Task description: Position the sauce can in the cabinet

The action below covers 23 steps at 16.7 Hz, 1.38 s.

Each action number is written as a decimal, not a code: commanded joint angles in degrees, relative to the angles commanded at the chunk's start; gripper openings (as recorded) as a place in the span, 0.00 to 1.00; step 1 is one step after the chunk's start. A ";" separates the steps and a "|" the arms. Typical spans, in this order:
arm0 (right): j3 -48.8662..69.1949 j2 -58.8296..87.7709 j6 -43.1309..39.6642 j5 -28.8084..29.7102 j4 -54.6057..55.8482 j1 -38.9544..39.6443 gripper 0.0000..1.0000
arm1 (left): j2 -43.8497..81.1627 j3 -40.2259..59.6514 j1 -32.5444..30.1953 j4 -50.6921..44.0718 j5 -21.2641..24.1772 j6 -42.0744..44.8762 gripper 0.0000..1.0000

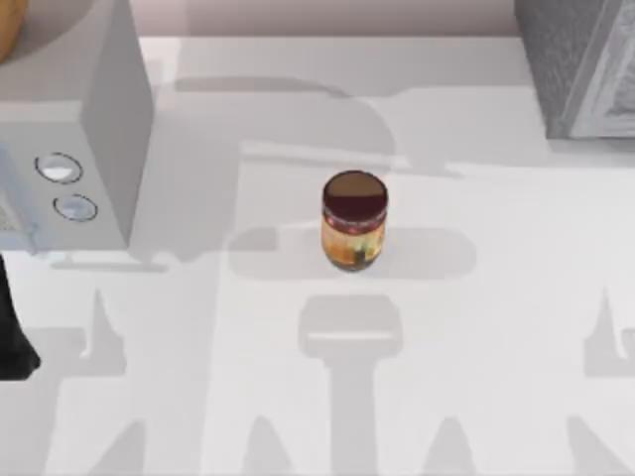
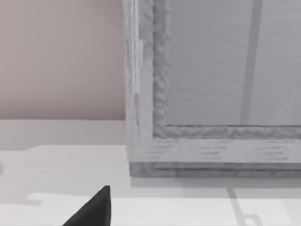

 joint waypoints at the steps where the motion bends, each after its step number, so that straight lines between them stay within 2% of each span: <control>1: 0.00 0.00 0.00 0.00 0.00 0.00 1.00 | 0.00 0.00 0.00 0.00 0.00 0.00 1.00; 5: 1.29 1.73 -0.01 -1.27 1.12 0.12 1.00 | 0.00 0.00 0.00 0.00 0.00 0.00 1.00; 10: 7.77 12.34 -0.46 -8.46 6.54 1.10 1.00 | 0.00 0.00 0.00 0.00 0.00 0.00 1.00; 16: 20.09 36.18 -2.53 -23.28 16.50 3.50 1.00 | 0.00 0.00 0.00 0.00 0.00 0.00 1.00; 23: 37.68 73.19 -7.47 -43.98 30.18 6.63 1.00 | 0.00 0.00 0.00 0.00 0.00 0.00 1.00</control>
